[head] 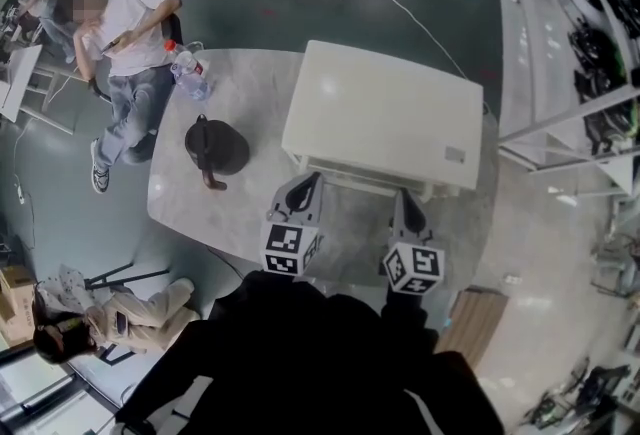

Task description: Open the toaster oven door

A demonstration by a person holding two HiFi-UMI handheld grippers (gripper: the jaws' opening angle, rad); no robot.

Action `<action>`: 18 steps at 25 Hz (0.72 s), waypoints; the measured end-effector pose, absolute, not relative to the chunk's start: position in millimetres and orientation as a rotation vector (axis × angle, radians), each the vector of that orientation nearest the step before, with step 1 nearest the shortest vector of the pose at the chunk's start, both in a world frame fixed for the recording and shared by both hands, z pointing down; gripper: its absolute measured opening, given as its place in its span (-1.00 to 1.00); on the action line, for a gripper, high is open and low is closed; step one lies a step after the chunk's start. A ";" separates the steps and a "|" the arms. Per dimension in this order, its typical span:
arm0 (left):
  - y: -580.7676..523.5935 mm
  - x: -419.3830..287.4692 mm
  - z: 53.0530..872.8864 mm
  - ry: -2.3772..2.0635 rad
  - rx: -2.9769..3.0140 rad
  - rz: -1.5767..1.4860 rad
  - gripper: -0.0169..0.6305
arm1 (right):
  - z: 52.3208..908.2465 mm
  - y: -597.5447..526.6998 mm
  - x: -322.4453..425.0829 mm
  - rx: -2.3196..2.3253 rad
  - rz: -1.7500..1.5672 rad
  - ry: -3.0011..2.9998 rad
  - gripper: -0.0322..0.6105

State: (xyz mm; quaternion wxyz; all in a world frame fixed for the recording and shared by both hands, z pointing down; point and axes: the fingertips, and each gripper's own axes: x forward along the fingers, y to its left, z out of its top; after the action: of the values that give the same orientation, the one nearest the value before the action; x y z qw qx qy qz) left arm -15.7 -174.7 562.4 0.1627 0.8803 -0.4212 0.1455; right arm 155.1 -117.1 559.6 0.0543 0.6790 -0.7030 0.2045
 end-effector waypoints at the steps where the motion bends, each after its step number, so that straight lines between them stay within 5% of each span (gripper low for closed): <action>1: -173.9 -16.2 562.5 -1.203 2.508 0.415 -0.94 | 559.2 -116.2 154.8 2.060 0.622 -2.134 -0.89; 18: -152.3 -22.2 570.0 -1.212 2.469 0.399 -0.94 | 569.1 -85.9 149.7 2.041 0.678 -2.146 -0.89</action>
State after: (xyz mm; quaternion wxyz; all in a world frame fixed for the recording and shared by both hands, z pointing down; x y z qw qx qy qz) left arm -22.2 -152.3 570.0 0.1801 0.8739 -0.4288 0.1411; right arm 149.7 -85.9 569.1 0.0516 0.6709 -0.7054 0.2227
